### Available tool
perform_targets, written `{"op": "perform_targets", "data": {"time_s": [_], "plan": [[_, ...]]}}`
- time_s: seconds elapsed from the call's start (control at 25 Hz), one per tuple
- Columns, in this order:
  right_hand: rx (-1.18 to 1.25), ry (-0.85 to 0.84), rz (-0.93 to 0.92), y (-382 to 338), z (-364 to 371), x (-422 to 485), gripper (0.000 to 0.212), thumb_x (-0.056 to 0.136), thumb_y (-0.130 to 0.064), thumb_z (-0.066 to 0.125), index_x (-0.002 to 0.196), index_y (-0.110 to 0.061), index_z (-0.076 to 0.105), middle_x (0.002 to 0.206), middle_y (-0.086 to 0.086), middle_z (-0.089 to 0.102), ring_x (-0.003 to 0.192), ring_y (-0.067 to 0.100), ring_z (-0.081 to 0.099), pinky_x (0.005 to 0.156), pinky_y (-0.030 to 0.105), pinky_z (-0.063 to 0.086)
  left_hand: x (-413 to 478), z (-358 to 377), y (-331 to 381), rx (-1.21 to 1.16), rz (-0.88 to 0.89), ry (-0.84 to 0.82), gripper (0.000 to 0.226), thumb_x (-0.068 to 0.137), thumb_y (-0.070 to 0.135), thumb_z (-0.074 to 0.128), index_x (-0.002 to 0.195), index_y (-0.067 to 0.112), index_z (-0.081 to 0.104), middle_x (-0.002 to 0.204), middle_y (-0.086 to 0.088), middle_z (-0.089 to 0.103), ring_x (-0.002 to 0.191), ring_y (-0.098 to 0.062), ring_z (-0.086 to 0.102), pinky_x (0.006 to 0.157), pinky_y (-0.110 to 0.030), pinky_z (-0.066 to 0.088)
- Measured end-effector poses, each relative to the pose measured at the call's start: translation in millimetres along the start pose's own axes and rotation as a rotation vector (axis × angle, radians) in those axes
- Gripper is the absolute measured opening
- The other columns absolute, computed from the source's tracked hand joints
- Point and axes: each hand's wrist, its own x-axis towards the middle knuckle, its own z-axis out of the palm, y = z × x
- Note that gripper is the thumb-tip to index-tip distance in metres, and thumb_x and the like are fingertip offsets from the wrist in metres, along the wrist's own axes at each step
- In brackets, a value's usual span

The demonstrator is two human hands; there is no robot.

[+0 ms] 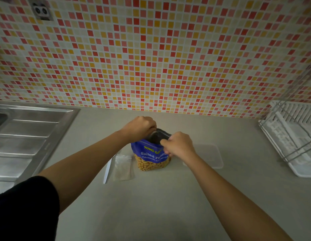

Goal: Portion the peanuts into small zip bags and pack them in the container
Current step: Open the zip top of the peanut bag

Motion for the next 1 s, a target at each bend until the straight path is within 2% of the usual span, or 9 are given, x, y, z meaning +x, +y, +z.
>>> {"op": "perform_targets", "data": {"time_s": [0.12, 0.2, 0.32, 0.48, 0.6, 0.68, 0.72, 0.84, 1.0], "plan": [[-0.304, -0.143, -0.065, -8.8, -6.1, -6.7, 0.026, 0.078, -0.029, 0.057, 0.059, -0.013, 0.065, 0.032, -0.008, 0.052, 0.043, 0.002, 0.053, 0.049, 0.016, 0.036, 6.1, 1.6, -6.4, 0.107, 0.075, 0.071, 0.02, 0.091, 0.012, 0.055, 0.103, 0.0, 0.066, 0.097, -0.016, 0.066, 0.086, -0.029, 0.064, 0.077, -0.033, 0.05], [-0.414, -0.232, -0.077, -12.3, -10.3, -7.7, 0.027, 0.077, -0.029, 0.058, 0.054, -0.015, 0.063, 0.031, -0.009, 0.052, 0.043, 0.002, 0.054, 0.05, 0.016, 0.037, 8.9, 3.1, -7.2, 0.15, 0.11, 0.066, 0.018, 0.088, 0.009, 0.058, 0.1, -0.002, 0.067, 0.095, -0.019, 0.067, 0.085, -0.032, 0.065, 0.075, -0.036, 0.052], [-0.285, -0.206, -0.045, -9.6, -19.8, -6.3, 0.029, 0.082, -0.031, 0.058, 0.068, -0.01, 0.07, 0.058, -0.002, 0.068, 0.058, 0.01, 0.065, 0.06, 0.022, 0.048, 6.8, -0.9, -5.8, -0.007, 0.047, 0.086, 0.022, 0.091, 0.013, 0.057, 0.104, 0.0, 0.068, 0.097, -0.016, 0.07, 0.087, -0.028, 0.065, 0.078, -0.029, 0.048], [-0.186, 0.308, -0.373, 24.5, -34.1, 4.6, 0.02, 0.089, -0.02, 0.055, 0.099, -0.008, 0.068, 0.097, 0.008, 0.071, 0.086, 0.019, 0.067, 0.085, 0.038, 0.053, -17.4, -15.5, -10.7, -0.358, -0.182, 0.117, 0.028, 0.093, 0.022, 0.053, 0.102, 0.003, 0.071, 0.096, -0.002, 0.072, 0.074, -0.015, 0.064, 0.068, -0.015, 0.044], [-0.322, 0.021, -0.411, 55.0, -34.9, 14.7, 0.055, 0.086, -0.012, 0.059, 0.138, -0.012, 0.042, 0.141, 0.008, 0.048, 0.128, 0.022, 0.047, 0.11, 0.032, 0.033, -49.7, -8.3, -12.9, -0.541, -0.302, -0.004, 0.035, 0.094, 0.018, 0.052, 0.128, 0.01, 0.056, 0.114, 0.004, 0.063, 0.099, -0.01, 0.058, 0.082, -0.016, 0.046], [-0.243, -0.018, -0.406, 66.5, -23.6, 18.3, 0.053, 0.087, -0.016, 0.062, 0.137, -0.012, 0.044, 0.134, 0.01, 0.055, 0.124, 0.022, 0.051, 0.104, 0.028, 0.036, -67.6, 6.0, -9.8, -0.646, -0.36, -0.055, 0.041, 0.093, 0.015, 0.053, 0.133, 0.011, 0.049, 0.114, 0.003, 0.061, 0.102, -0.01, 0.057, 0.084, -0.018, 0.048], [-0.144, 0.036, -0.421, 69.0, -17.6, 19.6, 0.044, 0.086, -0.015, 0.064, 0.129, -0.01, 0.053, 0.123, 0.011, 0.063, 0.115, 0.021, 0.059, 0.097, 0.027, 0.041, -71.3, 14.3, -7.4, -0.577, -0.356, -0.029, 0.037, 0.092, 0.014, 0.055, 0.129, 0.011, 0.054, 0.107, 0.002, 0.064, 0.094, -0.008, 0.058, 0.079, -0.011, 0.046], [0.032, 0.129, -0.464, 61.6, -6.2, 22.8, 0.01, 0.082, -0.009, 0.067, 0.092, -0.006, 0.066, 0.084, 0.01, 0.071, 0.082, 0.021, 0.067, 0.073, 0.027, 0.047, -63.6, 28.6, 0.8, -0.362, -0.34, 0.134, 0.017, 0.09, 0.013, 0.058, 0.1, 0.004, 0.068, 0.085, -0.01, 0.071, 0.067, -0.009, 0.052, 0.059, -0.003, 0.033], [0.144, 0.176, -0.389, 59.5, -1.4, 30.9, 0.005, 0.077, -0.007, 0.071, 0.077, -0.007, 0.066, 0.072, 0.01, 0.07, 0.068, 0.018, 0.066, 0.067, 0.029, 0.049, -50.6, 21.0, 0.0, -0.429, -0.385, 0.043, 0.019, 0.09, 0.017, 0.059, 0.097, 0.002, 0.068, 0.087, -0.014, 0.069, 0.072, -0.014, 0.053, 0.06, -0.007, 0.035]]}}
